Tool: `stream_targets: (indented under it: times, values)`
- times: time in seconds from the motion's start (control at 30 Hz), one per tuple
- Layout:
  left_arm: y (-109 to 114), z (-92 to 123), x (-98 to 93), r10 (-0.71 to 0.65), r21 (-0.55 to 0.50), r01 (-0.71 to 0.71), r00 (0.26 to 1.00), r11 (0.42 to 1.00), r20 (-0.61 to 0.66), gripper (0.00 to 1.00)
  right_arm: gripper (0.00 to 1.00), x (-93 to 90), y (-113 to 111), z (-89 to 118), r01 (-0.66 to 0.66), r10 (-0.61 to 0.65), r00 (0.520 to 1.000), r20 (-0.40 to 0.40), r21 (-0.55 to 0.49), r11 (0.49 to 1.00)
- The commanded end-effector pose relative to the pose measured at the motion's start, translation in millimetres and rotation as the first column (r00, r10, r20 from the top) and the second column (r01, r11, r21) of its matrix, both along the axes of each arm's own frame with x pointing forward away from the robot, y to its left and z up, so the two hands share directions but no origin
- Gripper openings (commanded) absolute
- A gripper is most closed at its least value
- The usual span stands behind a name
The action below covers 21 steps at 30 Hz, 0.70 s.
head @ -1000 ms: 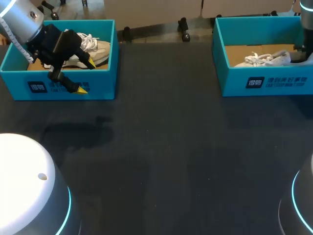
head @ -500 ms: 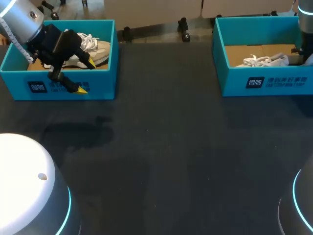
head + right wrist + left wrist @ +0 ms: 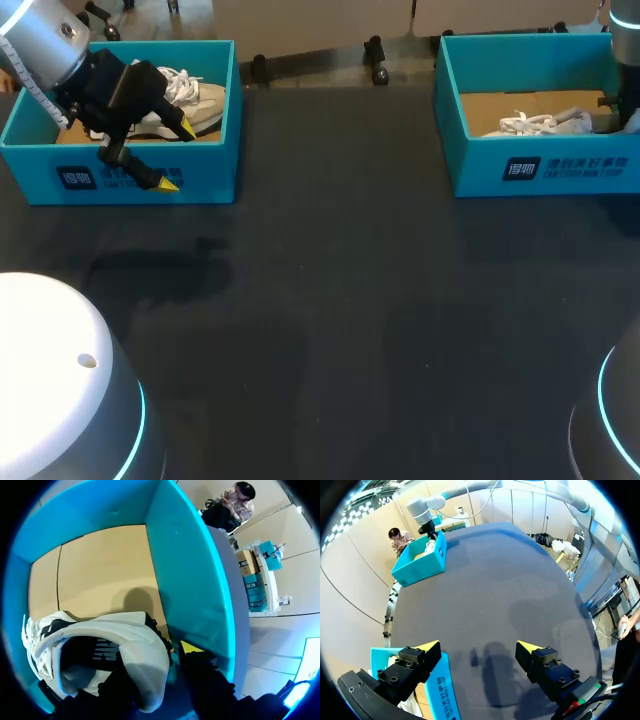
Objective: Take the shoe out of the shoebox, open the shoe tongue, remove and reinsert the insole, then place the shoe into the shoebox
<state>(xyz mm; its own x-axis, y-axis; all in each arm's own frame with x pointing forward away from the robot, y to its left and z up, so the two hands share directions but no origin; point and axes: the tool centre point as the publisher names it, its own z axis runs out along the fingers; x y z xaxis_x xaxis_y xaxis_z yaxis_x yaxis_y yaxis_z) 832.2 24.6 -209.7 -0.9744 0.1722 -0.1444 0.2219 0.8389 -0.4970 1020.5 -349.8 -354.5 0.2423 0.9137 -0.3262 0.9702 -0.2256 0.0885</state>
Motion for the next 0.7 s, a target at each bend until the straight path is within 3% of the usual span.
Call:
stream_targets:
  times: [0.03, 0.7]
  values:
    - [0.0, -0.1, 1.2, -0.002, 0.002, 0.002, 1.000, 1.000, -0.002, 1.00, 0.35, -2.9, 2.5, 4.9, 0.004, -0.004, 1.000, 0.006, -0.004, 1.000]
    - [0.0, -0.1, 1.2, -0.002, 0.002, 0.002, 1.000, 1.000, -0.002, 1.00, 0.40, -9.9, 19.1, 54.6, 0.024, -0.019, 0.997, 0.074, -0.069, 0.997]
